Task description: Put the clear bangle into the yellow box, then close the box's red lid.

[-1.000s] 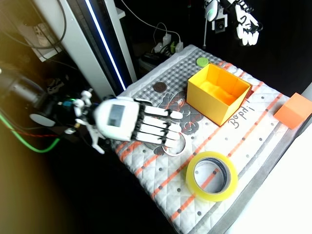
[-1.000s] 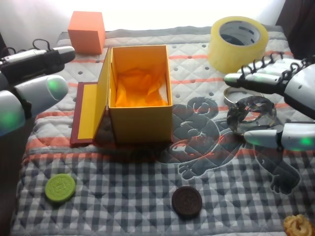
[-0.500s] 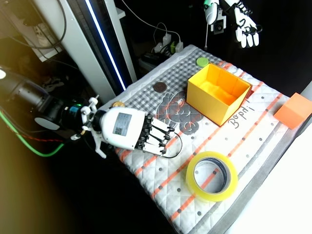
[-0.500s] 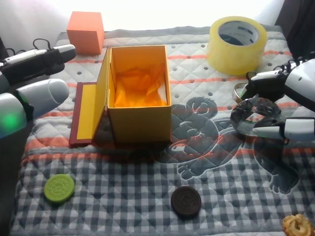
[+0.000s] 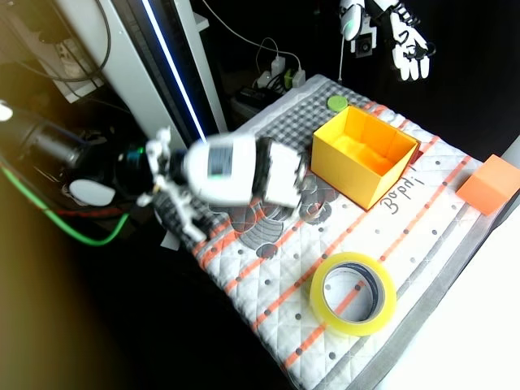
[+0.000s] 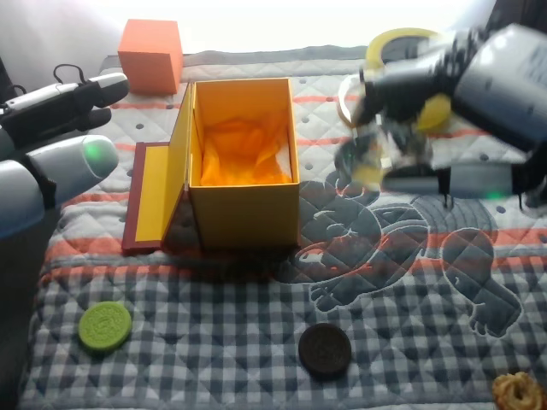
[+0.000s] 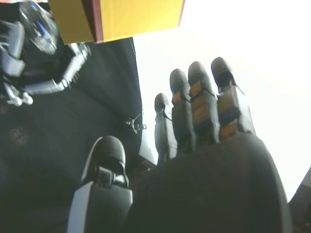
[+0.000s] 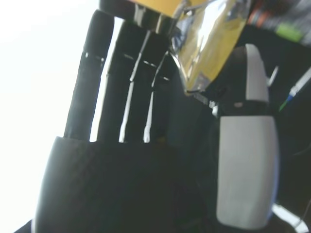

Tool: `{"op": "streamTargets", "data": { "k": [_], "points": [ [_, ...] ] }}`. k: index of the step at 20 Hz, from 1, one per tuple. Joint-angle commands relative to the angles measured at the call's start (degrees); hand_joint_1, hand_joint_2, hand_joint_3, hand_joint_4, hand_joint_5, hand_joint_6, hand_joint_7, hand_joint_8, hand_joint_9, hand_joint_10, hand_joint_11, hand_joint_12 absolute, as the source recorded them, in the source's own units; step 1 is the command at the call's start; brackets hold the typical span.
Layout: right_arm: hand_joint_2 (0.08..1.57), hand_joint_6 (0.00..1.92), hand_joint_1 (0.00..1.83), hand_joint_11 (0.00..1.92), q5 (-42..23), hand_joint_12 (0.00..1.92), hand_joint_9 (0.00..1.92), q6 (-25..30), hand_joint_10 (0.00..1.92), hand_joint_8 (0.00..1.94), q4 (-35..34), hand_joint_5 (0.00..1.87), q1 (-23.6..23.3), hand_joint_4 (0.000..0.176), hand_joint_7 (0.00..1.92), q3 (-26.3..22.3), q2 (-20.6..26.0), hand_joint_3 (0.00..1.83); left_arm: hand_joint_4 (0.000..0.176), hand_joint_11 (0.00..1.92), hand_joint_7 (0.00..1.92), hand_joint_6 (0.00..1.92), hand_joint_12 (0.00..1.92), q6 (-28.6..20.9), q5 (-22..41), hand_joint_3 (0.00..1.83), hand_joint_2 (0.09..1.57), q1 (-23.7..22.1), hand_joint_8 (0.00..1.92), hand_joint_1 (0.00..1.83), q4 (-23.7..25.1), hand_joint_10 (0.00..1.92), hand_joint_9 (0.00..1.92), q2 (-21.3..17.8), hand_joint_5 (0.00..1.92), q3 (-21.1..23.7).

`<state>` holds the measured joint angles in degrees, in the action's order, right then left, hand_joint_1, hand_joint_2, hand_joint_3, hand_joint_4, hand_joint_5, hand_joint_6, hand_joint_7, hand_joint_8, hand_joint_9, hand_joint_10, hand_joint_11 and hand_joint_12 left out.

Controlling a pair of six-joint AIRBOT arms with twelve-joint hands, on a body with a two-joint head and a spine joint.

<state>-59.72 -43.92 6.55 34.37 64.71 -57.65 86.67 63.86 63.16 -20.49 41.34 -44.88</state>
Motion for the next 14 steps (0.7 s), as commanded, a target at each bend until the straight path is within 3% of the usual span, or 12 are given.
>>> {"op": "streamTargets", "data": {
  "k": [1,3,4,5,7,8,9,10,11,12,13,14],
  "points": [
    [1.16,1.22,1.22,0.81,-8.7,0.85,1.22,0.3,0.05,0.97,-0.6,0.76,-1.8,0.0,1.05,0.4,-0.5,0.0,0.163,0.0,0.41,0.0,0.59,-0.5,7.1,0.0,1.25,-0.3,0.0,0.0,0.4,0.0,0.3,0.4,0.29,-0.4],
    [1.16,1.17,1.24,1.08,-7.7,0.66,1.33,0.3,0.03,0.98,1.5,0.76,-6.3,0.0,1.07,1.8,-3.3,0.0,0.162,0.0,0.39,0.0,0.48,-0.7,6.9,0.0,1.25,-0.3,0.0,0.0,0.2,0.01,0.27,0.8,0.28,-0.7],
    [1.17,1.23,1.23,1.17,-7.2,0.52,1.35,0.3,0.02,1.0,1.8,0.74,-7.1,0.0,1.04,2.1,-4.0,0.0,0.155,0.0,0.39,0.0,0.43,-0.7,6.8,0.0,1.25,-0.4,0.0,0.0,0.2,0.01,0.27,0.8,0.29,-0.7],
    [1.18,1.27,1.22,1.22,-6.0,0.41,1.34,0.3,0.0,1.02,2.4,0.73,-8.8,0.0,1.02,2.7,-5.3,0.0,0.155,0.0,0.4,0.0,0.43,-0.8,6.6,0.0,1.25,-0.4,0.0,0.0,0.2,0.0,0.27,1.0,0.29,-0.9],
    [1.15,1.12,1.23,1.25,-4.5,0.29,1.31,0.3,0.0,1.03,2.5,0.81,-9.9,0.0,1.03,3.6,-7.5,0.0,0.149,0.0,0.4,0.0,0.46,-0.8,6.3,0.0,1.25,-0.7,0.0,0.0,0.3,0.0,0.27,1.1,0.3,-1.1],
    [1.16,1.19,1.23,1.24,-3.8,0.26,1.3,0.3,0.0,0.99,2.4,0.78,-10.2,0.0,1.04,4.0,-8.8,0.0,0.149,0.0,0.39,0.0,0.4,-0.8,6.3,0.0,1.25,-0.9,0.0,0.0,0.3,0.0,0.25,1.2,0.3,-1.2],
    [1.22,1.27,1.13,1.26,-3.1,0.25,1.31,0.3,0.01,0.43,2.2,0.77,-10.3,0.0,1.08,4.5,-10.1,0.0,0.131,0.0,0.4,0.01,0.39,-0.8,6.2,0.0,1.25,-1.0,0.0,0.0,0.3,0.01,0.26,1.3,0.34,-1.3],
    [1.15,1.17,1.23,1.26,-2.5,0.25,1.33,0.3,0.01,0.78,2.0,0.79,-10.5,0.0,1.11,4.9,-11.2,0.0,0.123,0.0,0.41,0.02,0.41,-0.9,6.1,0.0,1.25,-1.0,0.0,0.0,0.3,0.01,0.29,1.3,0.38,-1.4],
    [1.22,1.27,1.13,1.26,-2.0,0.26,1.32,0.3,0.0,0.36,1.8,0.77,-10.6,0.0,1.12,5.3,-12.3,0.0,0.113,0.0,0.41,0.01,0.43,-0.9,5.9,0.0,1.25,-1.1,0.0,0.0,0.3,0.01,0.3,1.4,0.42,-1.5],
    [1.16,1.12,1.22,1.19,-1.3,0.46,1.33,0.3,0.0,0.86,1.6,0.82,-10.6,0.0,1.08,5.6,-13.4,0.0,0.101,0.0,0.41,0.01,0.42,-0.9,5.7,0.0,1.25,-1.3,0.0,0.0,0.3,0.0,0.3,1.5,0.44,-1.6],
    [1.14,1.1,1.22,1.11,-0.9,0.67,1.34,0.3,0.0,0.98,1.3,0.84,-10.6,0.0,1.04,5.9,-13.9,0.01,0.095,0.0,0.38,0.01,0.39,-0.9,5.6,0.0,1.25,-1.4,0.0,0.0,0.4,0.0,0.28,1.6,0.44,-1.6],
    [1.14,1.14,1.23,1.07,-0.2,0.7,1.32,0.3,0.0,0.97,0.9,0.82,-10.6,0.0,1.05,6.3,-14.4,0.01,0.105,0.0,0.35,0.0,0.35,-1.0,5.4,0.0,1.26,-1.6,0.0,0.0,0.5,0.0,0.26,1.7,0.43,-1.8]
  ]
}}
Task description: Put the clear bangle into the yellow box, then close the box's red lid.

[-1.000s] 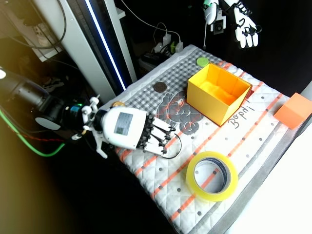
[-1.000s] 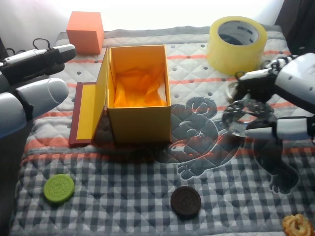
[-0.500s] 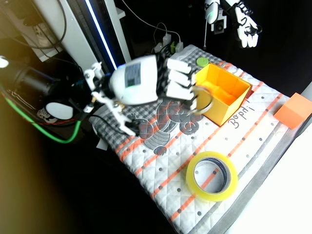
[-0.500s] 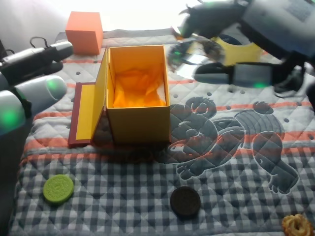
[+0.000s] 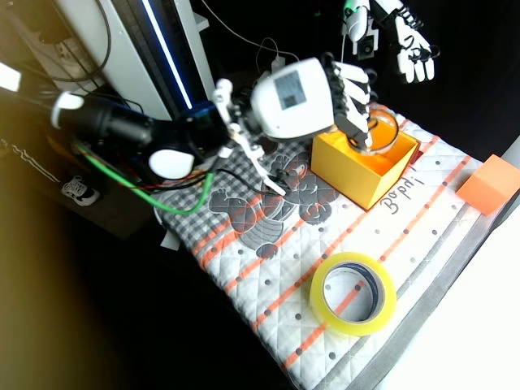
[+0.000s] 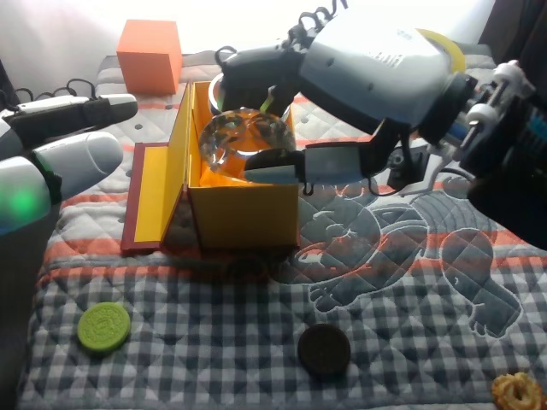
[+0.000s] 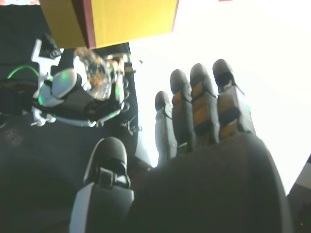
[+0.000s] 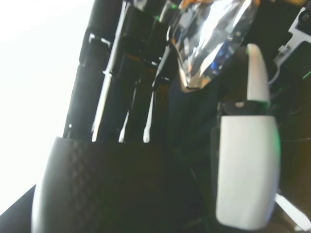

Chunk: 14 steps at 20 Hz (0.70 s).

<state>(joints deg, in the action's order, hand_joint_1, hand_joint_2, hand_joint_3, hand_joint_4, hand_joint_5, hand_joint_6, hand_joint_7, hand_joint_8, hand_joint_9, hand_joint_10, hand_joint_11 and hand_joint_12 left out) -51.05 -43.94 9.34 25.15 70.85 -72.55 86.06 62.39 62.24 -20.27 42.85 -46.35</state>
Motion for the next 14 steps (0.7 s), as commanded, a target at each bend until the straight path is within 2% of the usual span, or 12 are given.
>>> {"op": "streamTargets", "data": {
  "k": [1,2,3,4,6,7,8,9,10,11,12,14],
  "points": [
    [1.14,1.09,1.25,1.09,-8.6,0.77,1.35,0.3,0.01,0.98,-2.2,0.83,-1.4,0.0,1.07,0.4,0.3,0.0,0.089,0.0,0.36,0.0,0.38,-0.4,6.8,0.0,1.26,-0.7,0.0,0.03,0.3,0.0,0.27,0.2,0.46,-0.4],
    [1.14,1.1,1.25,1.1,-8.0,0.79,1.36,0.3,0.01,0.99,-2.5,0.81,-1.4,0.0,1.07,0.8,0.0,0.0,0.085,0.0,0.36,0.01,0.39,-0.4,6.7,0.0,1.25,-0.8,0.0,0.01,0.3,0.0,0.28,0.3,0.48,-0.4],
    [1.14,1.11,1.25,1.12,-7.6,0.8,1.36,0.3,0.01,0.98,-2.7,0.8,-1.4,0.0,1.08,1.0,-0.2,0.0,0.089,0.0,0.37,0.0,0.41,-0.4,6.7,0.0,1.25,-0.8,0.0,0.01,0.3,0.0,0.29,0.3,0.48,-0.5],
    [1.14,1.1,1.25,1.1,-7.1,0.86,1.37,0.3,0.01,0.98,-2.9,0.81,-1.4,0.0,1.07,1.2,-0.3,0.0,0.08,0.0,0.38,0.01,0.44,-0.4,6.7,0.0,1.24,-0.8,0.0,0.05,0.3,0.0,0.29,0.3,0.51,-0.5],
    [1.18,1.23,1.21,0.88,-6.3,0.93,1.25,0.3,0.0,1.07,-3.1,0.75,-1.4,0.0,0.99,1.7,-0.7,0.0,0.078,0.0,0.38,0.0,0.44,-0.5,6.7,0.0,1.25,-0.8,0.0,0.04,0.3,0.0,0.29,0.3,0.51,-0.5],
    [1.25,1.36,1.04,0.72,-6.1,1.11,1.16,0.3,0.0,0.43,-3.1,0.71,-1.4,0.0,0.94,1.8,-0.8,0.0,0.073,0.0,0.39,0.0,0.43,-0.6,6.6,0.0,1.25,-0.8,0.0,0.04,0.3,0.0,0.29,0.3,0.51,-0.6],
    [1.27,0.17,0.62,0.43,-5.7,1.15,0.84,0.3,0.0,0.04,-3.2,0.58,-1.4,0.0,0.8,2.0,-1.0,0.0,0.081,0.0,0.4,0.0,0.4,-0.7,6.6,0.0,1.25,-0.8,0.01,0.02,0.3,0.0,0.29,0.3,0.49,-0.6],
    [1.28,0.03,0.46,0.21,-5.5,1.11,0.58,0.3,0.0,0.01,-3.4,0.46,-1.4,0.028,0.59,2.2,-1.1,0.0,0.078,0.0,0.43,0.0,0.43,-0.8,6.6,0.0,1.25,-0.8,0.0,0.03,0.3,0.0,0.31,0.4,0.49,-0.7],
    [1.28,0.03,0.46,0.21,-5.3,1.11,0.58,0.3,0.0,0.01,-3.4,0.46,-1.4,0.028,0.59,2.2,-1.1,0.0,0.078,0.0,0.43,0.0,0.43,-0.9,6.6,0.0,1.25,-0.8,0.0,0.03,0.3,0.0,0.31,0.4,0.49,-0.7],
    [1.29,0.01,0.32,0.04,-5.2,1.09,0.41,0.3,0.0,0.0,-3.5,0.32,-1.4,0.054,0.4,2.3,-1.1,0.0,0.086,0.0,0.45,0.0,0.49,-1.0,6.6,0.0,1.25,-0.9,0.0,0.02,0.3,0.0,0.34,0.4,0.49,-0.7],
    [1.3,0.0,0.26,0.01,-5.1,1.03,0.34,0.3,0.0,0.0,-3.6,0.24,-1.4,0.056,0.33,2.3,-1.1,0.0,0.088,0.0,0.45,0.0,0.5,-1.0,6.5,0.0,1.25,-0.9,0.0,0.03,0.3,0.0,0.34,0.5,0.48,-0.8],
    [1.3,0.0,0.17,0.0,-5.1,0.9,0.24,0.3,0.0,0.0,-3.6,0.1,-1.4,0.069,0.23,2.3,-1.1,0.0,0.076,0.0,0.45,0.0,0.54,-1.2,6.4,0.0,1.26,-0.9,0.0,0.0,0.3,0.0,0.35,0.6,0.49,-1.0]
  ]
}}
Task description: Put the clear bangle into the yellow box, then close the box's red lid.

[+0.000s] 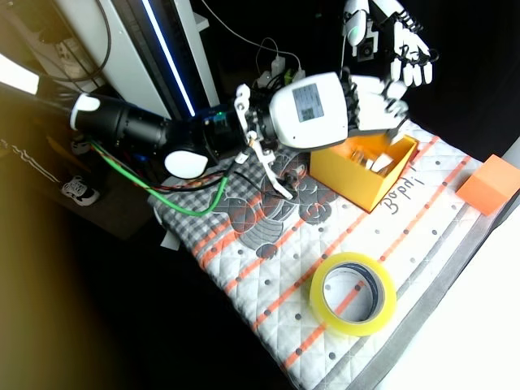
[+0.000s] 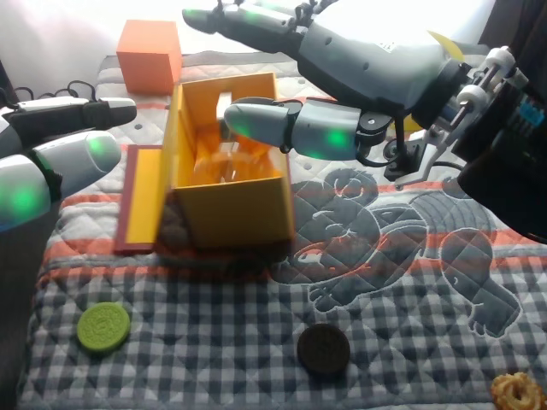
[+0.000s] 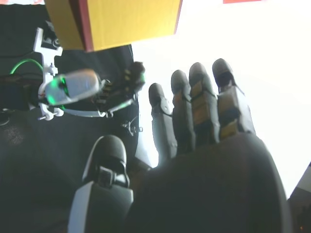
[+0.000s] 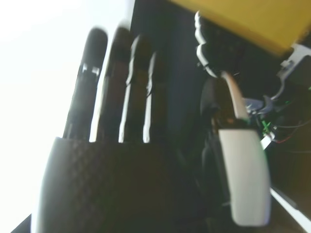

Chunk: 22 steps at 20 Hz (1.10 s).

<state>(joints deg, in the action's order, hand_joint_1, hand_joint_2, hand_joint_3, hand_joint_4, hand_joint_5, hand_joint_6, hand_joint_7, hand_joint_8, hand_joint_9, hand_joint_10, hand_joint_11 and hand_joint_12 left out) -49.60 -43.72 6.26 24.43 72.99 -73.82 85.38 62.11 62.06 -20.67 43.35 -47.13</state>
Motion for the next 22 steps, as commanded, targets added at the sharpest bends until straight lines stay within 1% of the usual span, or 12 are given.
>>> {"op": "streamTargets", "data": {
  "k": [1,4,5,7,9,11,13,14,16,18,20,22],
  "points": [
    [1.29,0.0,0.14,0.0,-6.5,0.89,0.23,0.1,0.0,0.0,-0.5,0.08,-0.6,0.07,0.21,0.1,0.2,0.0,0.075,0.0,0.45,0.0,0.54,-0.7,6.6,0.0,1.26,-0.7,0.0,0.0,0.7,0.0,0.35,0.1,0.5,-0.2],
    [1.28,0.0,0.03,0.0,-7.1,0.6,0.18,0.1,0.0,0.0,-0.5,0.0,-0.6,0.104,0.19,-0.3,0.2,0.0,0.055,0.0,0.46,0.0,0.56,-1.5,6.8,0.0,1.26,-0.7,0.0,0.01,0.7,0.0,0.36,0.1,0.51,-0.2],
    [1.27,0.0,0.0,0.0,-7.9,0.78,0.22,0.1,0.01,0.0,-0.8,0.02,-0.6,0.138,0.18,-0.8,0.4,0.0,0.107,0.0,0.44,0.0,0.56,-2.9,6.9,0.0,1.27,-0.7,0.0,0.04,1.3,0.0,0.36,0.1,0.43,-0.2],
    [1.27,0.0,0.0,0.0,-10.8,1.07,0.26,0.1,0.01,0.0,-2.0,0.01,1.2,0.128,0.14,-2.4,3.6,0.0,0.131,0.0,0.46,0.0,0.55,-7.8,7.3,0.0,1.26,0.1,0.01,0.08,4.0,0.01,0.38,-0.6,0.4,-0.1],
    [1.24,0.0,0.0,0.0,-14.5,0.47,0.06,0.1,0.04,0.0,-4.1,0.02,3.9,0.107,0.09,-3.8,6.5,0.0,0.13,0.0,0.53,0.0,0.74,-8.3,8.2,0.0,1.27,1.3,0.01,0.07,5.5,0.01,0.46,-2.1,0.41,1.5],
    [1.24,0.0,0.0,0.0,-20.4,0.06,0.02,0.1,0.01,0.0,-7.1,0.03,8.2,0.122,0.12,-6.0,9.9,0.0,0.105,0.0,0.53,0.0,0.83,-10.0,8.3,0.01,1.31,3.3,0.0,0.06,9.1,0.0,0.47,-4.2,0.39,3.7],
    [1.23,0.0,0.0,0.0,-26.9,0.0,0.0,0.1,0.0,0.0,-9.6,0.0,12.6,0.106,0.13,-8.5,12.9,0.0,0.012,0.02,0.57,0.0,0.87,-16.1,6.9,0.01,1.36,4.8,0.01,0.1,14.1,0.02,0.53,-5.2,0.4,4.2],
    [1.24,0.0,0.0,0.09,-29.8,0.05,0.07,0.1,0.01,0.0,-10.5,0.05,14.7,0.132,0.14,-9.6,14.0,0.0,0.0,0.11,0.58,0.0,0.81,-19.5,6.0,0.0,1.39,5.5,0.0,0.15,16.4,0.01,0.55,-5.2,0.4,4.2],
    [1.29,0.0,0.0,0.01,-33.1,0.01,0.03,0.1,0.0,0.01,-11.2,0.06,16.8,0.117,0.11,-10.8,14.9,0.01,0.0,0.23,0.53,0.0,0.64,-22.7,4.7,0.0,1.47,6.7,0.0,0.16,18.1,0.0,0.52,-4.9,0.43,4.2],
    [1.3,0.01,0.02,0.0,-33.9,0.0,0.0,0.0,0.0,0.01,-11.3,0.13,17.2,0.166,0.17,-11.1,14.9,0.01,0.0,0.26,0.56,0.01,0.62,-25.2,3.4,0.0,1.48,8.1,0.01,0.2,18.9,0.01,0.55,-3.6,0.47,3.5],
    [1.29,0.01,0.03,0.0,-33.9,0.0,0.0,0.0,0.0,0.01,-11.4,0.14,17.4,0.175,0.18,-11.1,14.7,0.0,0.0,0.27,0.55,0.0,0.54,-27.0,0.5,0.0,1.46,8.1,0.0,0.29,19.3,0.0,0.52,-1.4,0.47,1.8],
    [1.3,0.0,0.06,0.0,-33.9,0.0,0.03,0.0,0.01,0.0,-11.8,0.14,17.8,0.145,0.18,-11.3,14.8,0.0,0.0,0.3,0.49,0.0,0.45,-27.3,-1.7,0.01,1.5,7.5,0.0,0.16,18.6,0.0,0.48,0.8,0.42,0.3]
  ]
}}
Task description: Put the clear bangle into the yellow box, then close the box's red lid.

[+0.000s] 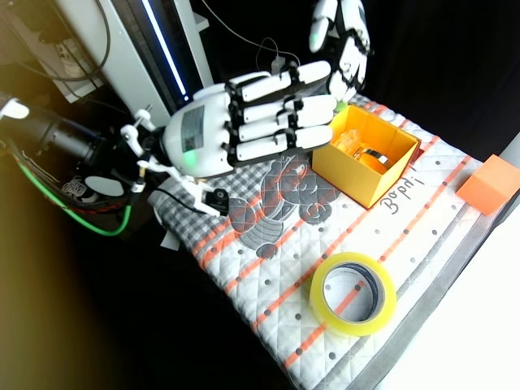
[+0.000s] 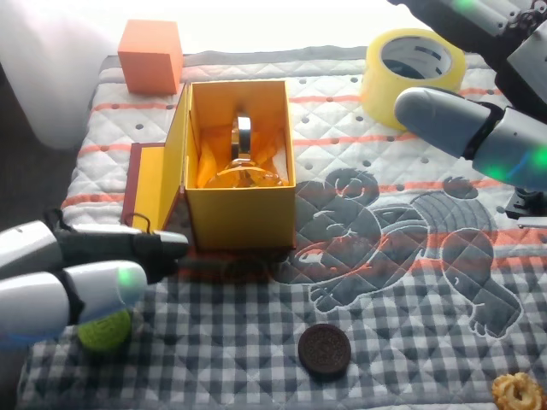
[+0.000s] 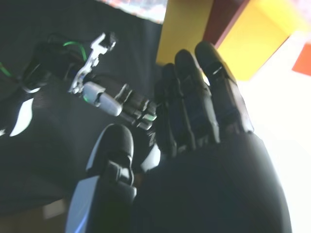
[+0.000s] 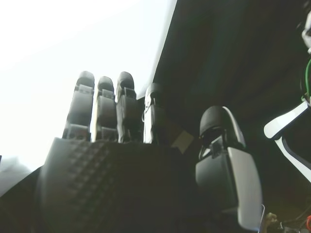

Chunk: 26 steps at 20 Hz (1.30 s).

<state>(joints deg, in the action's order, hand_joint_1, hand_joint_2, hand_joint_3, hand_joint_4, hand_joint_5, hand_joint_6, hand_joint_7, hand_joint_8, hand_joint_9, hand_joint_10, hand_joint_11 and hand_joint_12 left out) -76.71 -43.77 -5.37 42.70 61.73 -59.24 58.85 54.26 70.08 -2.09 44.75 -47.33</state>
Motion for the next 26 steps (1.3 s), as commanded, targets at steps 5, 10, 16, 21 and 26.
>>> {"op": "streamTargets", "data": {
  "k": [5,10,16,21,26],
  "points": [
    [1.24,0.01,0.1,0.0,-6.8,0.0,0.04,0.0,0.01,0.0,-1.0,0.14,0.4,0.154,0.19,-0.5,0.7,0.0,0.0,0.24,0.38,0.0,0.38,-0.7,2.9,0.0,1.51,-1.4,0.0,0.12,-4.1,0.0,0.36,4.4,0.37,-3.2],
    [1.25,0.01,0.13,0.0,-6.8,0.0,0.04,0.0,0.0,0.0,-1.6,0.16,1.5,0.15,0.2,-0.9,0.8,0.0,0.0,0.13,0.3,0.0,0.46,-0.7,2.3,0.0,1.46,-3.3,0.0,0.24,-7.2,0.0,0.29,6.2,0.29,-5.9],
    [1.24,0.0,0.13,0.06,-6.8,0.03,0.08,0.0,0.01,0.01,-2.6,0.14,2.7,0.116,0.24,-1.2,0.9,0.0,0.0,0.02,0.21,0.0,0.54,0.2,7.4,0.0,1.44,-2.8,0.0,0.16,-11.7,0.0,0.22,4.3,0.21,-5.6],
    [1.25,0.0,0.13,0.08,-6.8,0.03,0.11,0.0,0.01,0.01,-3.6,0.13,3.4,0.113,0.25,-1.3,0.9,0.0,0.0,0.03,0.25,0.01,0.55,0.9,11.7,0.0,1.43,-2.3,0.01,0.29,-15.0,0.01,0.26,3.4,0.24,-5.8],
    [1.27,0.0,0.1,0.08,-6.8,0.03,0.15,0.0,0.01,0.01,-3.9,0.14,3.6,0.099,0.28,-1.3,0.9,0.0,0.0,0.05,0.23,0.0,0.47,0.9,15.6,0.0,1.45,-4.8,0.0,0.21,-15.3,0.0,0.25,3.4,0.19,-6.6]
  ]
}}
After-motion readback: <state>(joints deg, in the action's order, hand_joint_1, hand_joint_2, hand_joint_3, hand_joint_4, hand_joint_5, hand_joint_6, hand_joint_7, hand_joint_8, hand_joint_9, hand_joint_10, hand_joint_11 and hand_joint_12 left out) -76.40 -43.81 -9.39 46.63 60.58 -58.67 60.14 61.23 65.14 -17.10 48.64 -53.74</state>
